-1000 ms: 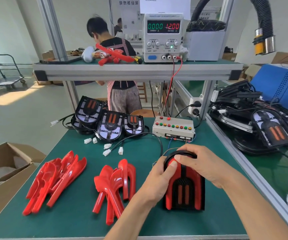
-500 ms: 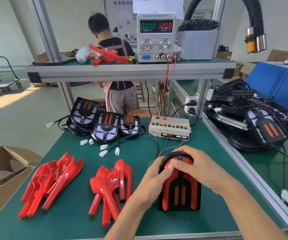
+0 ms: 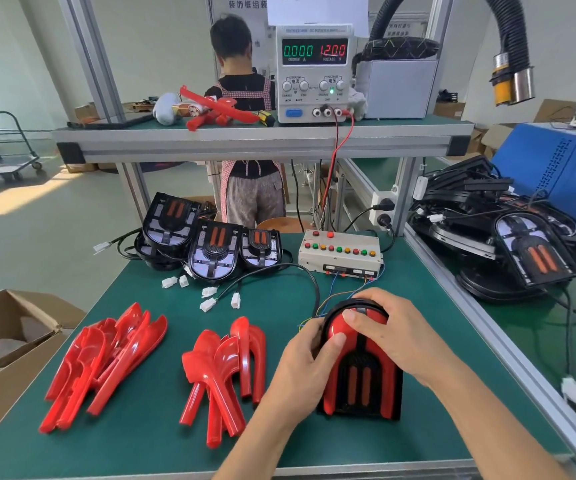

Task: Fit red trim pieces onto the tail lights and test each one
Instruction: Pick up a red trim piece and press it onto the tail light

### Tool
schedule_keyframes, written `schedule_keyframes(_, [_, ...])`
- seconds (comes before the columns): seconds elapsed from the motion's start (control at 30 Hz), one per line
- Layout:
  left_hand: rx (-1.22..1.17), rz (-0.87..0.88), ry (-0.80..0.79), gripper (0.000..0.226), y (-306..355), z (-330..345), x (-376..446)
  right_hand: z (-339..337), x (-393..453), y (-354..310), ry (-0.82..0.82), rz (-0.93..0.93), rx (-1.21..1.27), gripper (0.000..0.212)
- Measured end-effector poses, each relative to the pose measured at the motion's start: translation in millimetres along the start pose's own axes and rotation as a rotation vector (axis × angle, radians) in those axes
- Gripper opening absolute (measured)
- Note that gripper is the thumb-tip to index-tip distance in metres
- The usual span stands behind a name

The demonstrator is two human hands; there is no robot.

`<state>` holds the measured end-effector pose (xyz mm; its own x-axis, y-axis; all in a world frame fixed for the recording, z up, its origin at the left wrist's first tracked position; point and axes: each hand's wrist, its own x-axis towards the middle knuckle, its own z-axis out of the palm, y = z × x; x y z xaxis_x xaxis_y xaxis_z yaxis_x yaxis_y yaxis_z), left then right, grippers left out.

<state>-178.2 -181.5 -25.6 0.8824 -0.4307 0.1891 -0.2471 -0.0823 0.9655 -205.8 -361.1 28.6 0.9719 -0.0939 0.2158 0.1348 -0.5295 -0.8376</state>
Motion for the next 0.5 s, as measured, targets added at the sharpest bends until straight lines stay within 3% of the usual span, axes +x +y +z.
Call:
schedule_keyframes(0.23, [0.110, -0.029, -0.124, 0.035, -16, -6, -22, -11, 0, 6, -0.160, 0.024, 0.013, 0.041])
schedule_keyframes(0.5, [0.419, 0.076, -0.113, 0.017, -16, -16, -22, -12, 2, 7, -0.164, 0.014, -0.020, 0.043])
